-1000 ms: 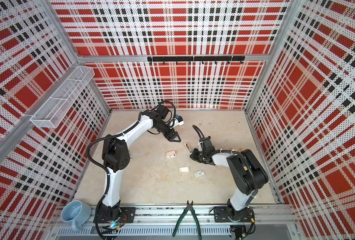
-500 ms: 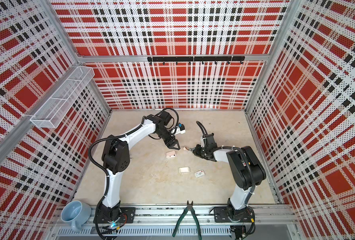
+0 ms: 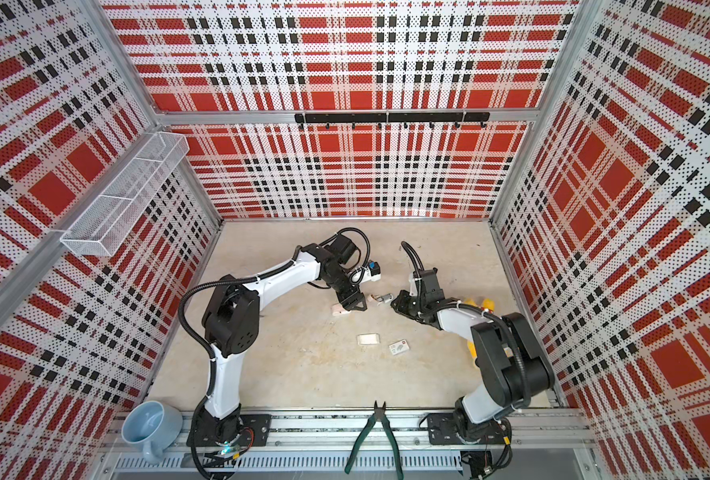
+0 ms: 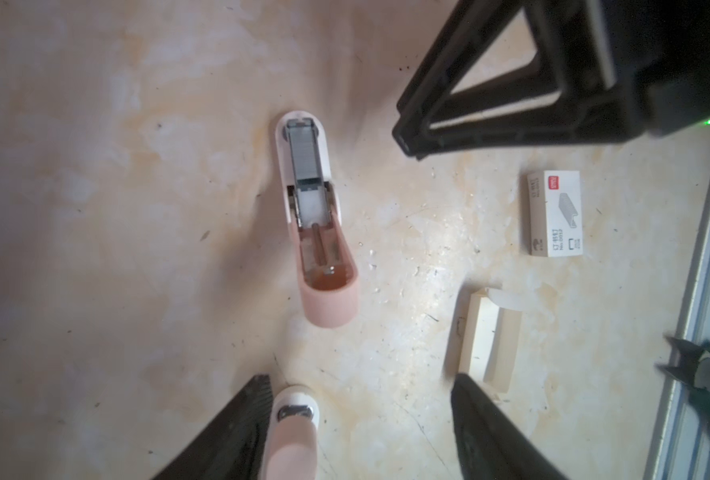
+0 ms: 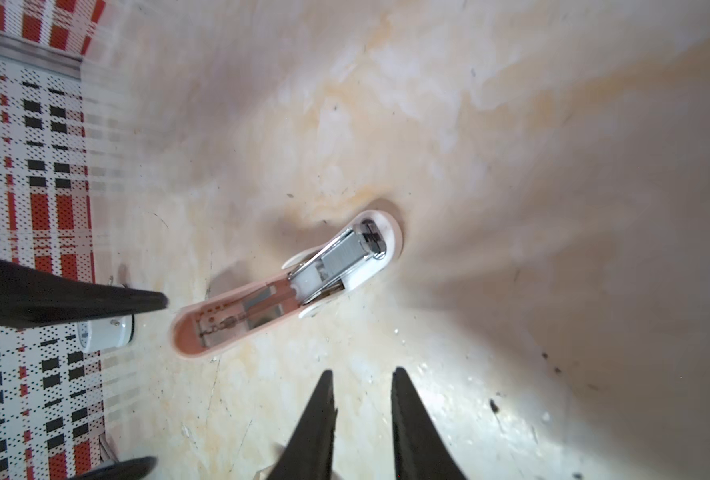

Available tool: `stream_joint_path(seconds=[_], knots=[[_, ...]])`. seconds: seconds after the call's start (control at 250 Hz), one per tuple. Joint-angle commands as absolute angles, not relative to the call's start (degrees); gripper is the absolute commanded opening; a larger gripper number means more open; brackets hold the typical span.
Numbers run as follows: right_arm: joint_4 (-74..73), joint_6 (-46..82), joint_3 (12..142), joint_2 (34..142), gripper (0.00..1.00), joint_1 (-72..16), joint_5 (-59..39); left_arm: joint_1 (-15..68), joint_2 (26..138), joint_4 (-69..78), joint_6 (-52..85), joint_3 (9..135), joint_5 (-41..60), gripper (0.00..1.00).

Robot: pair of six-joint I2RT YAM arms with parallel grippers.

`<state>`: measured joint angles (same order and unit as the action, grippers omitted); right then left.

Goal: Load the staples into the stapler

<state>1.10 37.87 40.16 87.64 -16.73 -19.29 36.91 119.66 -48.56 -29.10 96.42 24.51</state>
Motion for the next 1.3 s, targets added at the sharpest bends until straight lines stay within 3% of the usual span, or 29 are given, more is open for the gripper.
stream_joint_path(seconds=[0.0, 0.34, 0.724, 1.296], knots=[[0.5, 39.1, 38.6, 85.4, 0.27, -13.8, -19.5, 37.5, 117.4, -42.8, -27.1, 95.2, 22.8, 0.72], [-5.8, 40.5, 39.9, 91.4, 0.27, -9.1, -24.8, 38.4, 119.3, -39.6, -27.2, 95.8, 21.8, 0.67], [-10.0, 41.0, 45.9, 99.0, 0.26, -8.9, -28.3, 39.1, 121.2, -40.4, -27.6, 97.2, 20.7, 0.49], [-16.5, 42.0, 48.6, 108.7, 0.23, -8.2, -35.1, 39.5, 122.3, -39.8, -26.5, 96.8, 19.9, 0.46]])
